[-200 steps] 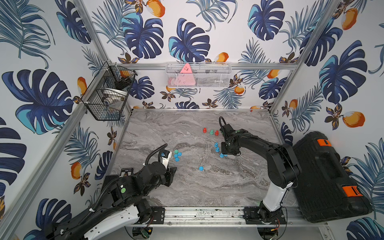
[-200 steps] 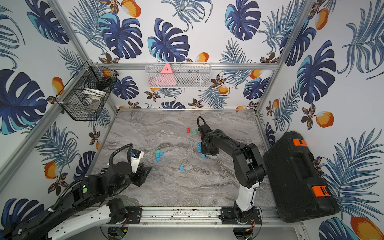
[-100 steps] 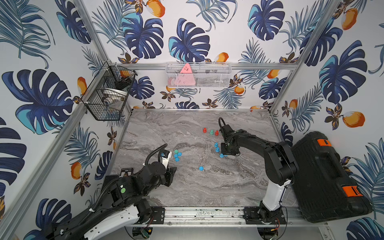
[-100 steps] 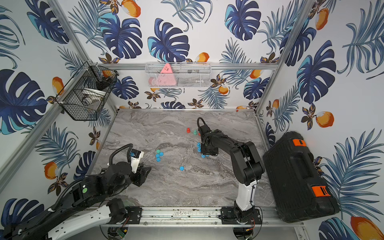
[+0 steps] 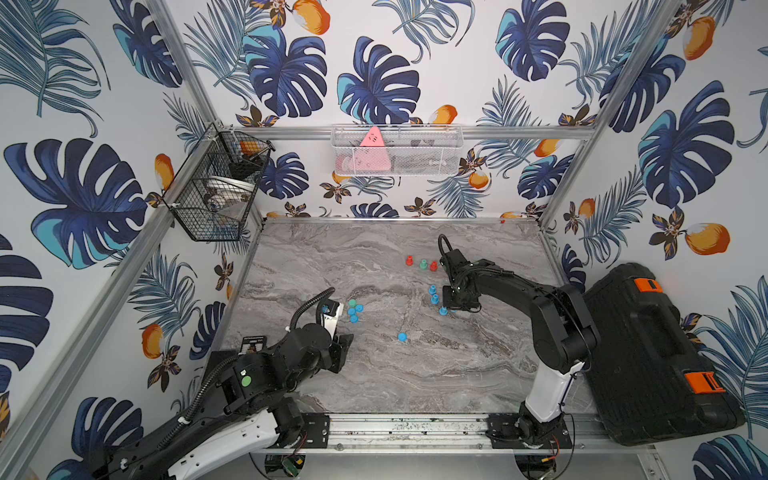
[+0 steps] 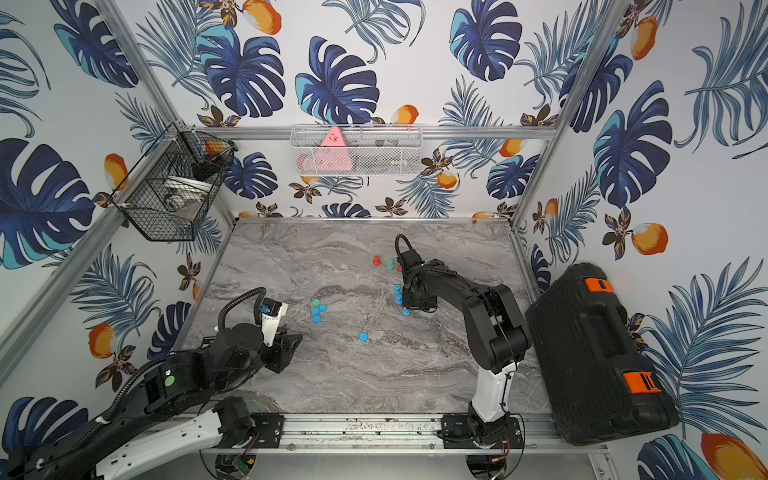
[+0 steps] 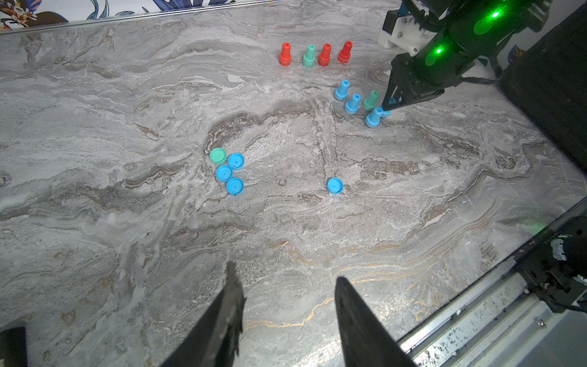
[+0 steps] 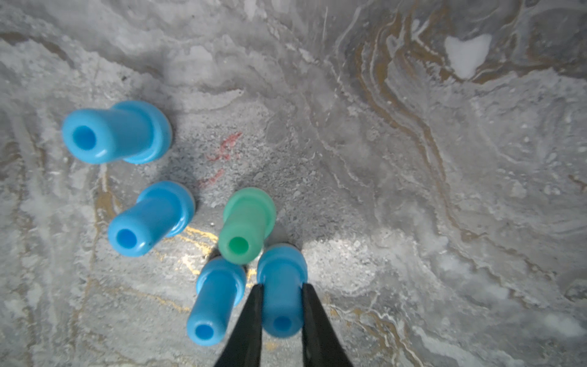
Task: Close the stamp cap
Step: Pick up the stamp from the center of the board.
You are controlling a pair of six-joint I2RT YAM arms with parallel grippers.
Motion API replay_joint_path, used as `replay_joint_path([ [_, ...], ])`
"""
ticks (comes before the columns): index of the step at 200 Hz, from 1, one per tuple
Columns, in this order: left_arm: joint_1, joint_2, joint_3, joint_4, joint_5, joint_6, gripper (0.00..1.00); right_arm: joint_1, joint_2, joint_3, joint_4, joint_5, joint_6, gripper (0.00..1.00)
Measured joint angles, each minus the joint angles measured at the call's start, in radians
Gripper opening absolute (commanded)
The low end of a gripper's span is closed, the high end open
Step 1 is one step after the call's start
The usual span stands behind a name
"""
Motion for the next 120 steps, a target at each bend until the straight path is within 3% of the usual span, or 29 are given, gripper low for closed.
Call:
replay_joint_path([
  [60,0.0,0.0,0.0,0.0,0.0,0.0,0.51,0.026,-0.107,0.013,-0.059,0.032,0.003,0.19],
  [120,0.0,0.003,-0.001,0.0,0.001,0.0,0.51,0.201,-0.147,0.115,-0.132,0.075,0.04,0.21],
])
